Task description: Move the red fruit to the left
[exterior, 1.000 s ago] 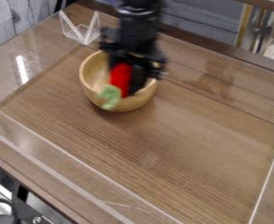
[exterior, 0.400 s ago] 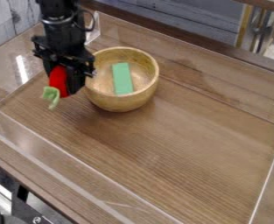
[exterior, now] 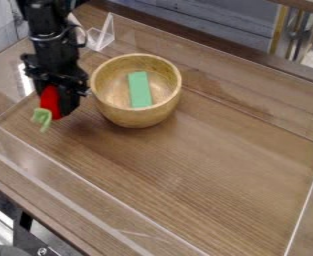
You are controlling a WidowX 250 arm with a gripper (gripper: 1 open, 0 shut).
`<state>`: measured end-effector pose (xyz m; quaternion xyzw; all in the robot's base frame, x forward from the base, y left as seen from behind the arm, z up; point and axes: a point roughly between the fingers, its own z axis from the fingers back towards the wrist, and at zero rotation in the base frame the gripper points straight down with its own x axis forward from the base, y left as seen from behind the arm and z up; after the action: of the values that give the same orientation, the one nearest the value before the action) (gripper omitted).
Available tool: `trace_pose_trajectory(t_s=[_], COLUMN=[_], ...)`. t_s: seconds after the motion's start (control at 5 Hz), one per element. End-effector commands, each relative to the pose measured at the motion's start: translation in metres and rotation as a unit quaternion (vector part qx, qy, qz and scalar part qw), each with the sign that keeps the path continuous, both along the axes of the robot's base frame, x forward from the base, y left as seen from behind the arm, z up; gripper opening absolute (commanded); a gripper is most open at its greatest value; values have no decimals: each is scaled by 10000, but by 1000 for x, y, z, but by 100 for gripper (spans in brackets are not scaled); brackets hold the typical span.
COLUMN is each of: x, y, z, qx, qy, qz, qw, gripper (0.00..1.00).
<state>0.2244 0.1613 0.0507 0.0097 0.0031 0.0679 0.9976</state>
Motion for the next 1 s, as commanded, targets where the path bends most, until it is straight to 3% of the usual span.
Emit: trace_pose_trajectory(t_s=[0.0, 0.2, 0.6, 0.8], x=[11, 14, 13, 18], y=[19, 28, 13, 25], z=[9, 4, -3, -1], qx=[141, 125, 87, 62], qy=[-237, -223, -195, -217], qz=[-93, -149, 518, 859], qw=[9996, 9996, 9984, 9960], gripper=[0, 0, 0, 0])
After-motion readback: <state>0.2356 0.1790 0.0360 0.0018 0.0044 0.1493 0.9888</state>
